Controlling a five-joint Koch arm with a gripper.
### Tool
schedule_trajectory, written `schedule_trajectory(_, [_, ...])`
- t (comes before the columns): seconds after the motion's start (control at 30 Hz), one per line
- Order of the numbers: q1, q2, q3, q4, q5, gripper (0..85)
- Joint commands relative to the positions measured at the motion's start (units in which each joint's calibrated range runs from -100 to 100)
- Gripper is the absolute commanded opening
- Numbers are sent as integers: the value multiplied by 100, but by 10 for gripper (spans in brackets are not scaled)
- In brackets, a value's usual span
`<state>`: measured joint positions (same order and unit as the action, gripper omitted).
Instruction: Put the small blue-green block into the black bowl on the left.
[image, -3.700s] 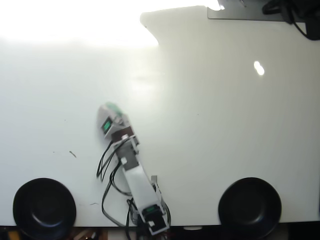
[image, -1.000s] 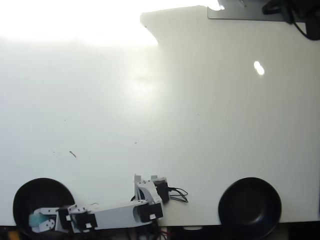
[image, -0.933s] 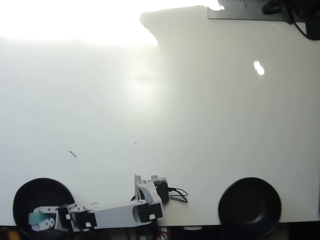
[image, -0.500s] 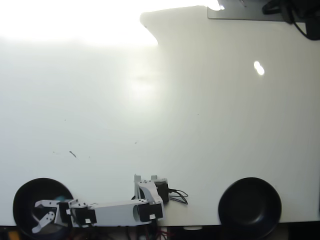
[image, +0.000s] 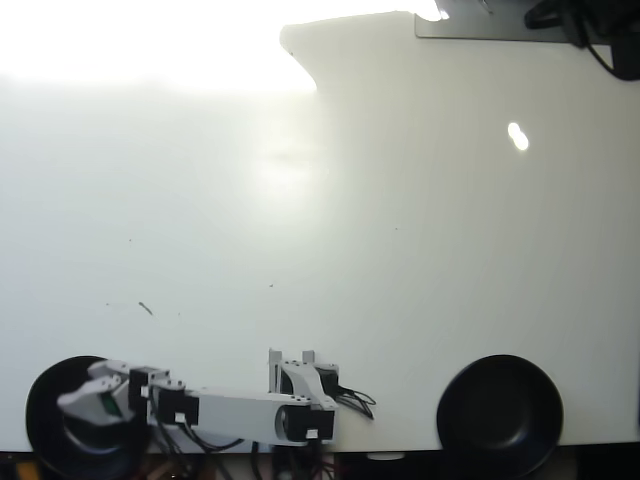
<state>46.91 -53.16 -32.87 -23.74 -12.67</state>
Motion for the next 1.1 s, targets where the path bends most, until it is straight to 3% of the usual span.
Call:
schedule_trajectory(0.0, [-249,-292,62,2,205,430])
schedule_trajectory(0.27, [-1206,-571,-197,-79,864,430])
schedule_trajectory(0.67, [-2716,-1438,-1010,-119,1182,432])
schedule_trajectory(1.07, [-3741,-3195,-2850,278,1270,432])
